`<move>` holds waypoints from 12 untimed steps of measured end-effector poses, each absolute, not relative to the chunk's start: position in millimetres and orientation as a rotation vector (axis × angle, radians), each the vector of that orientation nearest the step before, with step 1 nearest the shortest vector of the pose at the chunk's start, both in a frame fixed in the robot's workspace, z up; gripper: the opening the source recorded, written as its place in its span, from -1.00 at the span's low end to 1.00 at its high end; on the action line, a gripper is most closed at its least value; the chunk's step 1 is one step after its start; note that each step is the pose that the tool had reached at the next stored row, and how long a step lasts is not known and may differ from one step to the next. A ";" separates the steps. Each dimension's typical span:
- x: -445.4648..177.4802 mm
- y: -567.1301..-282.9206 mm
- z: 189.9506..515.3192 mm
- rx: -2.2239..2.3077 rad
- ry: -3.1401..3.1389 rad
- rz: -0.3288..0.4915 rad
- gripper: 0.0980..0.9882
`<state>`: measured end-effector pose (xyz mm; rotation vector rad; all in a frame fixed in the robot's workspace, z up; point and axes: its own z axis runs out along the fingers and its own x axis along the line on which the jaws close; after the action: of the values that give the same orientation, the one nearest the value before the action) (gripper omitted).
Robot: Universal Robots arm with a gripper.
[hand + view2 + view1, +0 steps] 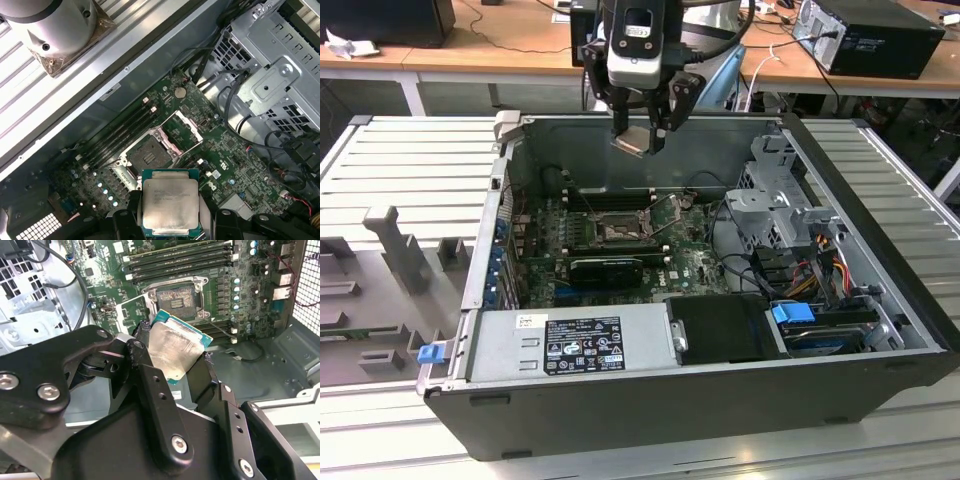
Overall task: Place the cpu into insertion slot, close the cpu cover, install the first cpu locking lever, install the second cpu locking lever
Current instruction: 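Place the cpu into insertion slot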
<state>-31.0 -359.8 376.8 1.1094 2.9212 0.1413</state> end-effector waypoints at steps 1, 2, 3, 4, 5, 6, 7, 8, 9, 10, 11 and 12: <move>-31.0 -359.8 376.8 1.115 2.919 0.141 0.00; -31.0 -359.8 376.8 1.125 2.915 0.141 0.00; -31.0 -359.8 376.8 1.130 2.912 0.141 0.00; -31.0 -359.8 376.8 1.136 2.910 0.141 0.00; -31.0 -359.8 376.8 1.144 2.907 0.141 0.00; -31.0 -359.8 376.7 1.161 2.899 0.141 0.00; -31.0 -359.8 376.7 1.170 2.895 0.141 0.00; -31.0 -359.8 376.7 1.181 2.891 0.141 0.00; -31.0 -359.8 376.7 1.186 2.888 0.141 0.00; -31.0 -359.8 376.7 1.192 2.886 0.140 0.00; -31.0 -359.8 376.6 1.200 2.882 0.140 0.00; -31.0 -359.8 376.6 1.210 2.878 0.140 0.00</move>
<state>-31.0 -359.8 376.6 1.2101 2.8775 0.1403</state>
